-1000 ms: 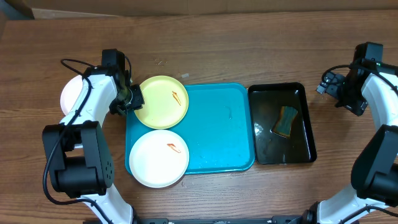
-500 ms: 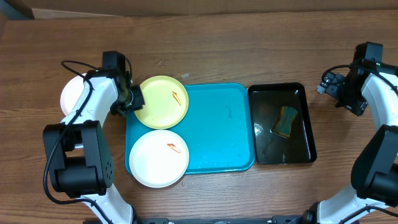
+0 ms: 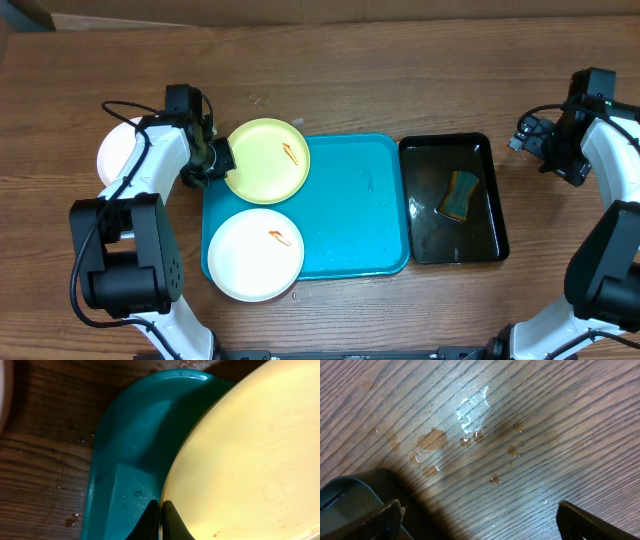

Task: Clean dirty plates on tray and stack at the side
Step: 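Slide the yellow plate to the right side of the tray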

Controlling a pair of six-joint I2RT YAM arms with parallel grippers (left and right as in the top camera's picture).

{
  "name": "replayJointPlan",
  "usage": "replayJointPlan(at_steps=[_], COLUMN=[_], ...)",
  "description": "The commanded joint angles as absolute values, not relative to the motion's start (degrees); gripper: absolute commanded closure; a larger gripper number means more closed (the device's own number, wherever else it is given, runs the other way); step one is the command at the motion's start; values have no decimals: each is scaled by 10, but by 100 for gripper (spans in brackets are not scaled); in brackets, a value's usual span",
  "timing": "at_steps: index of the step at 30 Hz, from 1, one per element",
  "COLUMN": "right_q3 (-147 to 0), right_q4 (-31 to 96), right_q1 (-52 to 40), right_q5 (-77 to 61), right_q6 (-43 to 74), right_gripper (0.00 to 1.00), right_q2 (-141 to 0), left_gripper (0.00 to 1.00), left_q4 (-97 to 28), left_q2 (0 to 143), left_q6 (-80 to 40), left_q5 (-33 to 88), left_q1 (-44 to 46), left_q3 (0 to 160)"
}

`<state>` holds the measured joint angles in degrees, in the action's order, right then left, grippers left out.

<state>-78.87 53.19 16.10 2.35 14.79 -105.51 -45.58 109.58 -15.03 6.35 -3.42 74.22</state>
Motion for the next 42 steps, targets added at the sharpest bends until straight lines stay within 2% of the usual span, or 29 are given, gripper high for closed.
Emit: replayJointPlan(at_steps=[1,25,26,28,30,42], right_q3=[-803,-803,-803,-803,-803,-803], right_q4=[530,530,530,530,530,530], right_q1=[161,161,161,161,161,161], right_q5=[28,28,28,28,28,28], right_q6=[150,150,150,150,150,150], right_gripper=[0,0,0,0,0,0], right_q2=[-1055,-1055,-1055,-1055,-1055,-1055], left_gripper=[96,95,91,73,60,60], left_q4=[-456,-427,-425,-423,-416,-374], left_q2=[1095,1095,1095,1095,1095,1095], left_q6=[-152,-171,-174,-174,-174,-180], left_q5=[98,110,110,110,110,95], left_q1=[-25,185,188,189,187,196], left_q3=[735,725,726,729,730,721])
